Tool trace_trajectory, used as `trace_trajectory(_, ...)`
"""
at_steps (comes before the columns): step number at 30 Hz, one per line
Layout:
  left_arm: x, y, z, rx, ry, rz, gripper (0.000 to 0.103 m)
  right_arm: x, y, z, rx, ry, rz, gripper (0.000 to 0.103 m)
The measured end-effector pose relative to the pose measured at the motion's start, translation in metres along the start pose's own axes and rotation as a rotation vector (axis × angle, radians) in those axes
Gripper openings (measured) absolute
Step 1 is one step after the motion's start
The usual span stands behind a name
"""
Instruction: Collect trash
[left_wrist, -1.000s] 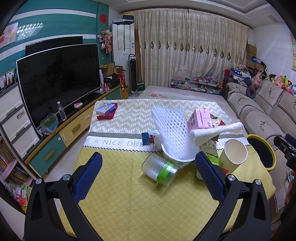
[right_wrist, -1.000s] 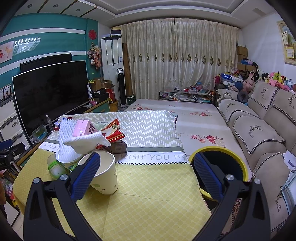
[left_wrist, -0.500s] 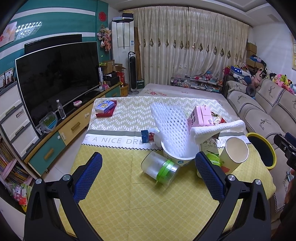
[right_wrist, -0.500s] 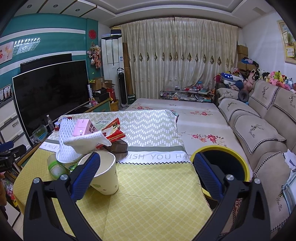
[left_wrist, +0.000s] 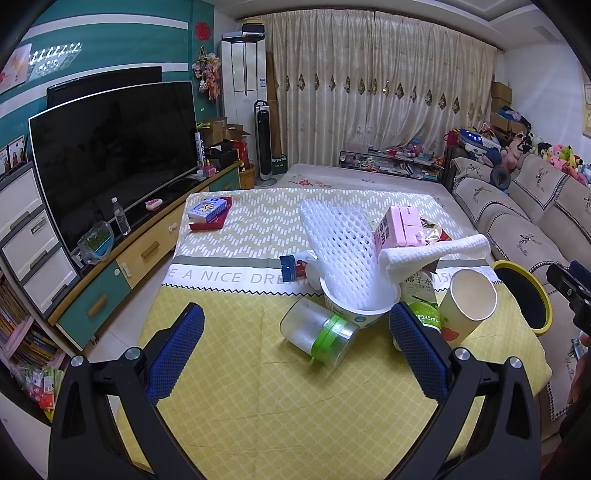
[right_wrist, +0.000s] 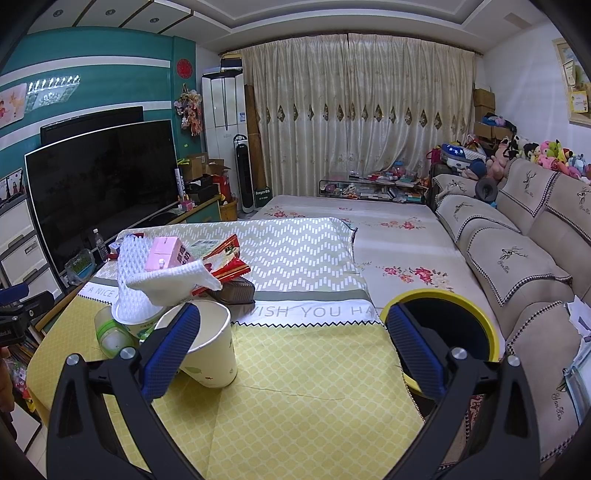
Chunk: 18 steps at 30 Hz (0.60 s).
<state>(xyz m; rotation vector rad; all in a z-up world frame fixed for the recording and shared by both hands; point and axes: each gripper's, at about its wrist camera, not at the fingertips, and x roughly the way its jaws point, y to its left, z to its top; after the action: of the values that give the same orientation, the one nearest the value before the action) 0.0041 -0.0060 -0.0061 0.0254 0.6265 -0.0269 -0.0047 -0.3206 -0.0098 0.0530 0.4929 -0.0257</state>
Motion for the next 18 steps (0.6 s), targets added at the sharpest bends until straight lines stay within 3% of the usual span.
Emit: trace_trajectory(18,0.0028,0.0000,0.0001,0.003,0.009,0.001,0.099,0.0049,0.0018,-0.0007,0.001,0.012,0.006,0.097)
